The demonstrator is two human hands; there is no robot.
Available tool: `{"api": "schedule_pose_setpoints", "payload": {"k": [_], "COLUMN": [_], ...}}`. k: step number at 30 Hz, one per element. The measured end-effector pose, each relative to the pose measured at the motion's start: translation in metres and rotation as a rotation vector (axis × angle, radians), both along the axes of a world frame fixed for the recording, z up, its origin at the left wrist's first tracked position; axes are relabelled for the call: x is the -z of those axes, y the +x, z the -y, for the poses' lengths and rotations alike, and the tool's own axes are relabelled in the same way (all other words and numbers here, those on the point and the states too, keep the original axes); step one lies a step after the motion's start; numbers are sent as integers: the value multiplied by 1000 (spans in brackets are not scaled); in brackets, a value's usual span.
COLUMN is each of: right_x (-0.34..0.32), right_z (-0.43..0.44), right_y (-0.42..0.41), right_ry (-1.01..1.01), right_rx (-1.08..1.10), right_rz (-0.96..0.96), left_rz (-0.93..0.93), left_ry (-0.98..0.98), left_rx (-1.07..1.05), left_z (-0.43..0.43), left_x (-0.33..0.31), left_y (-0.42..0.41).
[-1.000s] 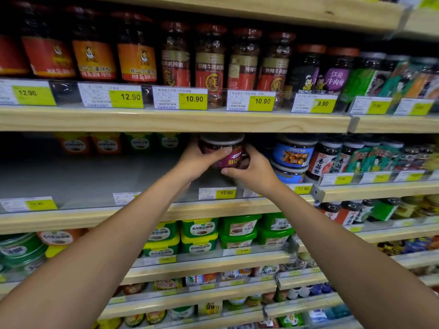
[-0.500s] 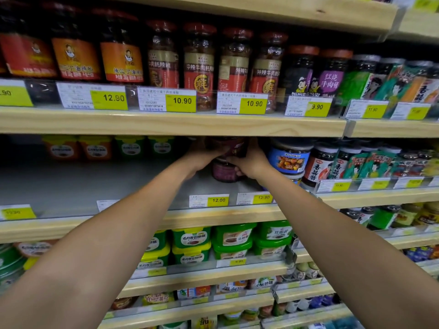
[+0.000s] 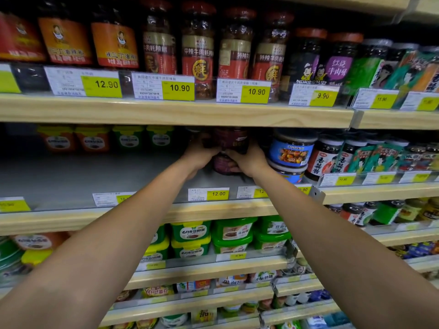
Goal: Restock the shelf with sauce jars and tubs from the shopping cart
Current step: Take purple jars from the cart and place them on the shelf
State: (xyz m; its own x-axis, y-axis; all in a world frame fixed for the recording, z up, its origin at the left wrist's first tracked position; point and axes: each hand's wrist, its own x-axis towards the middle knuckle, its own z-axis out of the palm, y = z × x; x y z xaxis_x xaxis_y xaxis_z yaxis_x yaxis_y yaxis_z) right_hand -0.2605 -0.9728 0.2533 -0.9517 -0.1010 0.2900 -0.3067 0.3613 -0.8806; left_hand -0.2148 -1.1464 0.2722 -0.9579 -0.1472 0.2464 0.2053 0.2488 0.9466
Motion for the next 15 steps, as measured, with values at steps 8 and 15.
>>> {"api": "schedule_pose_setpoints", "payload": {"k": [8, 15], "right_x": [-42, -44], "right_z": [9, 7], "right_y": [62, 62], "right_ry": [133, 162], "right_rx": [105, 109], "right_rz": [-35, -7], "left_rz": [-41, -25], "left_ry": [-62, -190], "left_rx": [-72, -26], "left_z": [-22, -29], "left_x": [-18, -25], "left_y": [31, 29]}}
